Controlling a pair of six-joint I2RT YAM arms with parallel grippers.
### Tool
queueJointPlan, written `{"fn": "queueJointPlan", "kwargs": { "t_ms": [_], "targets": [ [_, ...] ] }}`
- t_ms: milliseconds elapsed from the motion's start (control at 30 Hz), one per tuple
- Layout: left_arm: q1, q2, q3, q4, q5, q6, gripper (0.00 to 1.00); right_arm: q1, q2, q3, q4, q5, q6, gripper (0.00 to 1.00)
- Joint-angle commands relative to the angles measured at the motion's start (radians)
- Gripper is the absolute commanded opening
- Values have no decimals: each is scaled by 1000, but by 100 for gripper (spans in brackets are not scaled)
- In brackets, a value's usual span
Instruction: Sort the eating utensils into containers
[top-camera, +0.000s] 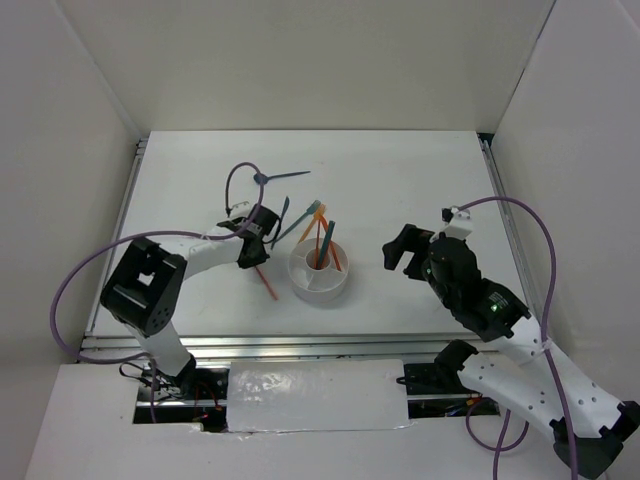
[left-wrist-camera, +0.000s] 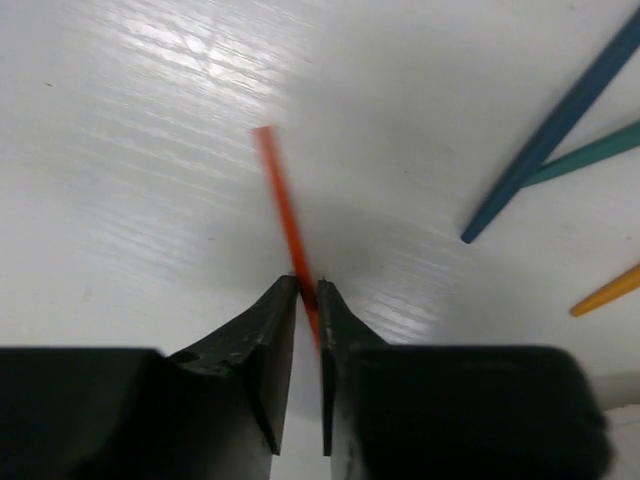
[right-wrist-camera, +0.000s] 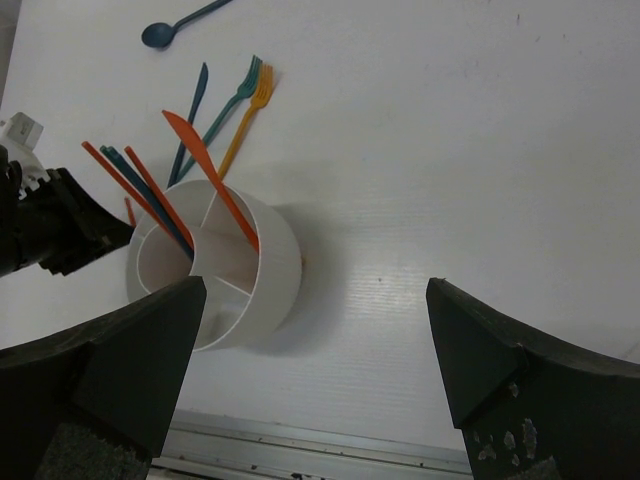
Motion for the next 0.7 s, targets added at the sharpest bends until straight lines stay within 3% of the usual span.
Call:
{"fn": "queueJointPlan", "kwargs": {
  "t_ms": [0, 33, 167, 467, 533, 667],
  "targets": [
    [45, -55, -30, 15, 2, 34, 26, 8, -9, -6, 52, -21, -9, 100],
    [56, -72, -45, 24, 7, 50, 17, 8, -10, -9, 64, -26, -9, 100],
    [127, -113, -48, 33, 23, 100, 1, 8, -10, -12, 58, -18, -1, 100],
    [142, -334, 96, 27, -7, 290, 0, 10, -1, 35, 26, 20, -14, 100],
    [127, -437, 98, 149, 49, 388, 0, 8, -9, 37, 10, 45, -11, 100],
    [112, -587, 3, 456, 351, 473, 0, 10, -47, 12, -8, 77, 2, 100]
  ]
}}
